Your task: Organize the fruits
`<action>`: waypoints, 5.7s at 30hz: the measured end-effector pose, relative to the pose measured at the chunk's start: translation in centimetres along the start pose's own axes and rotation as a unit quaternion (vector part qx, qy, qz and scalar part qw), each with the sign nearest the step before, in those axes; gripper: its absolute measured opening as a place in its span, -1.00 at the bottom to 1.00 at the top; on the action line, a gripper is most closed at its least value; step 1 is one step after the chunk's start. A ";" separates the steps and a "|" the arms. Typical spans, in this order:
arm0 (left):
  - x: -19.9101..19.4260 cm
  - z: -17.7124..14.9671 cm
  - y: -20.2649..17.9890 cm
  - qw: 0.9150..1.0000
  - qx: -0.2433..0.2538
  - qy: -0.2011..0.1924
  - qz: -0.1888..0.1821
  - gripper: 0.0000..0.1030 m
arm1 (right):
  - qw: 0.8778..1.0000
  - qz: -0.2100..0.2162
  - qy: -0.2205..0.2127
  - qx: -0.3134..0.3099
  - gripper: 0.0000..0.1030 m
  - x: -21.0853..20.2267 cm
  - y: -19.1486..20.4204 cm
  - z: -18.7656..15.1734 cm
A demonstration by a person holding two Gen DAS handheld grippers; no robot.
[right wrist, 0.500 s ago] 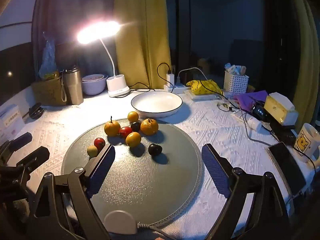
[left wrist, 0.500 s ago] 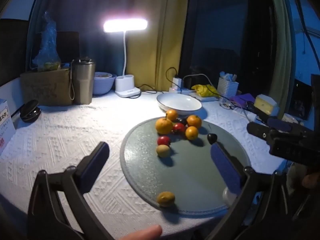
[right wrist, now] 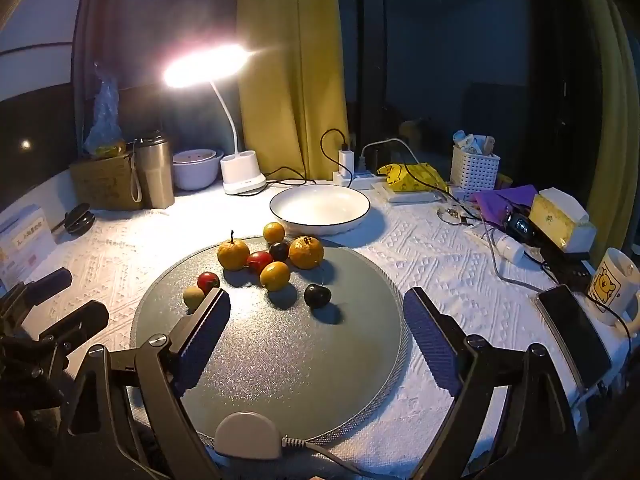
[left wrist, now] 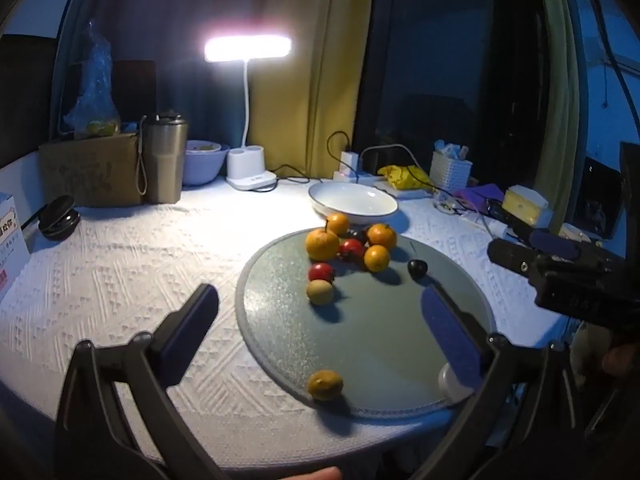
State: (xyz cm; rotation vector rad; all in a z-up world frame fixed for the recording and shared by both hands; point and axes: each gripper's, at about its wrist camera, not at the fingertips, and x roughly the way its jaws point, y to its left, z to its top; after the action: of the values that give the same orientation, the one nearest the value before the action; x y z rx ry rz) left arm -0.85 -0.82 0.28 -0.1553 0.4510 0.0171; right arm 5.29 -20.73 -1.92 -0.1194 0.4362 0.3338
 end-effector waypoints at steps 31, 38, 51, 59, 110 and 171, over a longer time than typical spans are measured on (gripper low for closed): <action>-0.5 -0.8 0.1 1.000 -0.002 -0.007 -0.002 0.98 | 1.000 0.004 -0.001 0.001 0.75 -0.5 0.4 -0.4; -0.6 -0.9 0.0 1.000 -0.001 -0.009 -0.003 0.98 | 1.000 0.003 0.000 0.001 0.75 -0.5 0.4 -0.4; -0.6 -1.0 -0.1 1.000 0.000 -0.010 -0.003 0.98 | 1.000 0.004 -0.001 0.002 0.75 -0.5 0.4 -0.4; -0.5 -1.0 -0.1 1.000 0.000 -0.010 -0.004 0.98 | 1.000 0.004 -0.001 0.002 0.75 -0.5 0.3 -0.4; 6.3 -4.8 -0.1 0.987 0.050 0.153 -0.009 -0.49 | 0.995 0.043 0.085 0.007 0.53 6.2 0.7 -2.1; 11.0 4.8 2.3 0.995 0.030 0.092 0.018 -0.49 | 0.986 0.051 0.159 0.029 -0.63 13.9 -2.5 0.7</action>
State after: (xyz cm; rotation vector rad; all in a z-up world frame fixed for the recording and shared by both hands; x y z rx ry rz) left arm 11.02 1.98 -0.59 -0.0910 0.6378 0.0241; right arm 18.28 -18.87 -7.20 -0.0943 0.7692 0.4049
